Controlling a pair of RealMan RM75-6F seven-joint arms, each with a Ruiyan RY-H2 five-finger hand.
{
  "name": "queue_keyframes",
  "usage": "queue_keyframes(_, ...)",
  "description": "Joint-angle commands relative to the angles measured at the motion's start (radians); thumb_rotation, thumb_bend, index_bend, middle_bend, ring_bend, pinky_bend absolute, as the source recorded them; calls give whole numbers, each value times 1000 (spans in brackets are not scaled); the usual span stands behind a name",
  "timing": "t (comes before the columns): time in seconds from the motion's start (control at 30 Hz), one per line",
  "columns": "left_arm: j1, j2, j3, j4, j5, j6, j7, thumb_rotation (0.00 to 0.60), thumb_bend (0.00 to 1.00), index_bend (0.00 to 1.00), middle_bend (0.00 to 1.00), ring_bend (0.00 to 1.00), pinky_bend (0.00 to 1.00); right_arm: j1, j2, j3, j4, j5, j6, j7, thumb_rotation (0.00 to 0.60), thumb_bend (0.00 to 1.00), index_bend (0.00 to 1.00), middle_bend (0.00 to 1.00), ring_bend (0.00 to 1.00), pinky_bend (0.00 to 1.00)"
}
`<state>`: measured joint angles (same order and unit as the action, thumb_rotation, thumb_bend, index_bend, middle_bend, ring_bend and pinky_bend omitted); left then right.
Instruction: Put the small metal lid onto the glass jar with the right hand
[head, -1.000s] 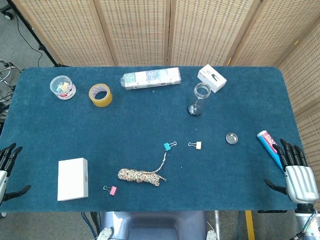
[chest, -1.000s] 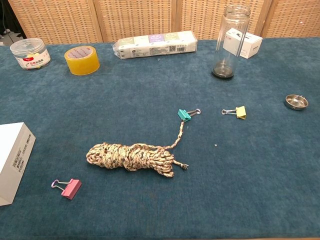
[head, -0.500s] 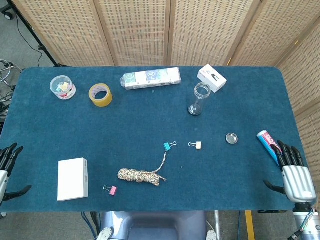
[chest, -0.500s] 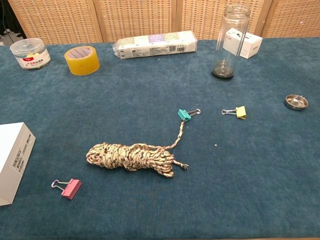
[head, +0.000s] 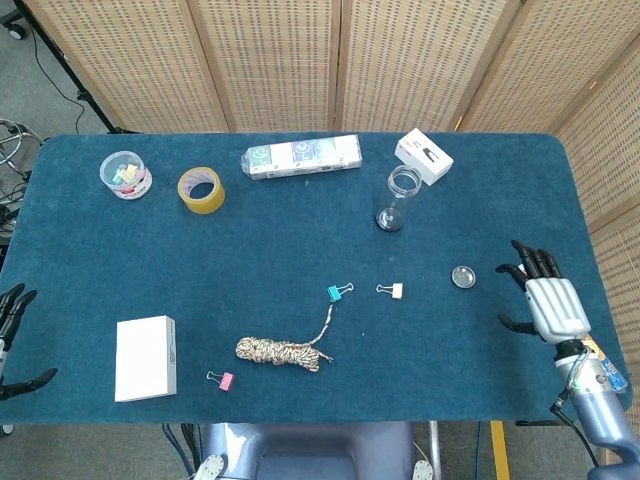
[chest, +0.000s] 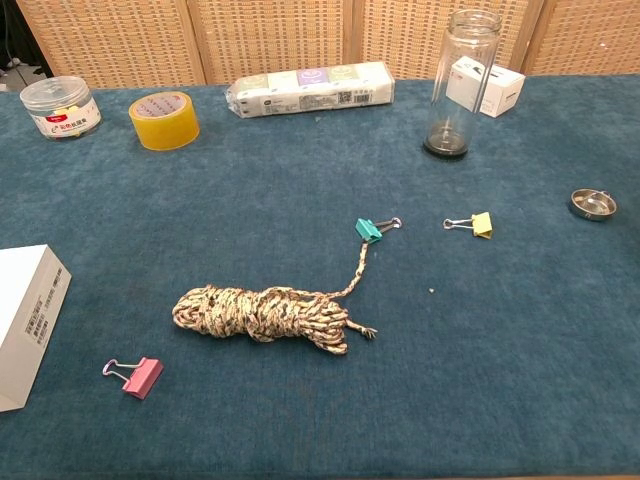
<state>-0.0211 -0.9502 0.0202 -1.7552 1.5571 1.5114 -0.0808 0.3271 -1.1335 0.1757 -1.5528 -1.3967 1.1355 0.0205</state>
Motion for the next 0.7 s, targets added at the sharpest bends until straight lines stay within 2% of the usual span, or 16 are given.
queue_keyframes(0.03,-1,3,0,1,-3,-5,-9,600,0,0,0,0,0,55,-39,21,54,35,-66,39,600,263,320,0,0,0)
queue_keyframes(0.27,-5,10,2,4,0,-12,-27,600,0,0,0,0,0,124,-109,28,137,83,-155,48,600,275,372,0,0,0)
queue_keyframes(0.53,-6,16,1,5,-5,-15,-41,600,0,0,0,0,0,179,-183,31,231,142,-215,12,600,285,377,0,0,0)
queue_keyframes(0.63,-7,16,1,5,-5,-18,-40,600,0,0,0,0,0,190,-206,32,261,156,-221,4,600,316,384,0,0,0)
queue_keyframes(0.7,-8,15,2,5,-4,-20,-37,600,0,0,0,0,0,193,-219,29,278,164,-223,-6,600,371,393,0,0,0)
